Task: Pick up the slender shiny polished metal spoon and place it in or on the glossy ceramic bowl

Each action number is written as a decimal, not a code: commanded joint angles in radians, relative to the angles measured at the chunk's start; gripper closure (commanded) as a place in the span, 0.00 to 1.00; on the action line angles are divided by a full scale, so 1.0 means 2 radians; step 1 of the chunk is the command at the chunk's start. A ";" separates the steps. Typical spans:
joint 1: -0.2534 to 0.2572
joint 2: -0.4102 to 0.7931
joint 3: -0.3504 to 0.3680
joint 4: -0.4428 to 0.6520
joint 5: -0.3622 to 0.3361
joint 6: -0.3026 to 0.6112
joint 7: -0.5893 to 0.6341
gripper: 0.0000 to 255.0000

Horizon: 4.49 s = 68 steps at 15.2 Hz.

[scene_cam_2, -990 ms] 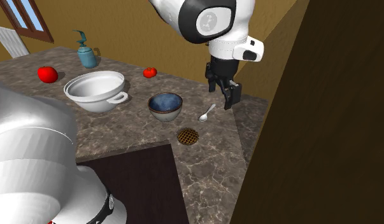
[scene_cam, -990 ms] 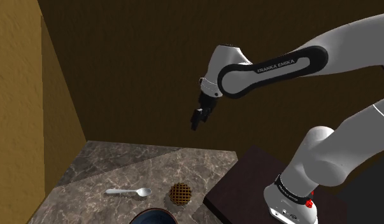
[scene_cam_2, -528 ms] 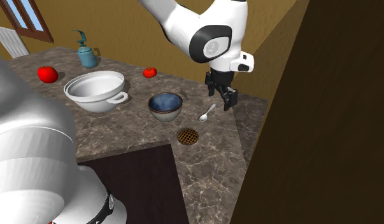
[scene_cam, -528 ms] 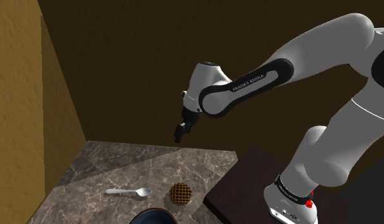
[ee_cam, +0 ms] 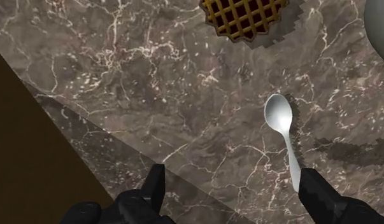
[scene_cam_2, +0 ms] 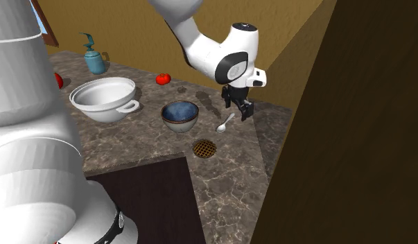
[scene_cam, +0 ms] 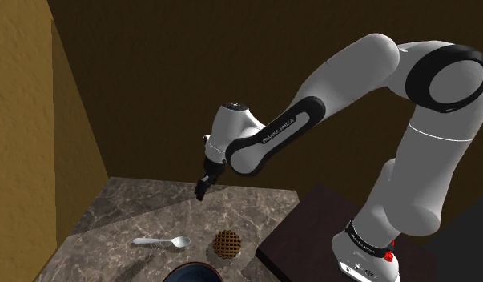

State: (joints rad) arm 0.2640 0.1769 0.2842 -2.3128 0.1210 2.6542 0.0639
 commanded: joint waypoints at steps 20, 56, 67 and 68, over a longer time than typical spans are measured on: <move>0.139 0.311 -0.045 0.262 -0.117 0.078 0.061 0.00; 0.131 0.252 -0.032 0.252 -0.109 0.030 0.060 1.00; 0.122 0.197 -0.020 0.246 -0.097 -0.019 0.057 1.00; 0.121 0.192 -0.019 0.246 -0.096 -0.024 0.056 1.00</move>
State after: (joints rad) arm 0.5068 0.5690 0.2447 -1.8248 -0.0736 2.6181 0.1773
